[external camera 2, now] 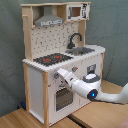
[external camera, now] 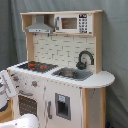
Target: Play with the kitchen
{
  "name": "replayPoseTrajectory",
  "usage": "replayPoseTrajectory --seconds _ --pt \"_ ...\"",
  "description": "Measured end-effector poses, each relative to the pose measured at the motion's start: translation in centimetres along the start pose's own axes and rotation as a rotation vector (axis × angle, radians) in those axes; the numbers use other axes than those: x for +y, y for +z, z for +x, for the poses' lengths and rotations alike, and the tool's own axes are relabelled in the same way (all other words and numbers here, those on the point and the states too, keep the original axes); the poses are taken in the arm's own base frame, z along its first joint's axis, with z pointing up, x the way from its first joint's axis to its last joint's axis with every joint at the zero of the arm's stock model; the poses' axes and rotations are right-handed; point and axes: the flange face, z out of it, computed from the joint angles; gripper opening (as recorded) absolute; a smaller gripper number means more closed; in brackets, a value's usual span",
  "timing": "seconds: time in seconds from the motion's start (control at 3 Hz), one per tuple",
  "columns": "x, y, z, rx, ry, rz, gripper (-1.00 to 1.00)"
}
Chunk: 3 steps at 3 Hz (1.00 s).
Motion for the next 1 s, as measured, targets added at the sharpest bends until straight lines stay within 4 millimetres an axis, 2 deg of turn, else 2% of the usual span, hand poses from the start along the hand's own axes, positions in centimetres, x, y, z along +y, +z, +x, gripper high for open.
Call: replayPoseTrajectory --seconds 0.33,0.67,1.0 --pt "-0.16 1.58 0.28 0.033 0.053 0.022 1.0" --pt "0.12 1.97 1.08 0.049 0.116 0.023 1.0" --pt "0.12 1.97 1.08 0.049 0.117 0.023 -1.0"
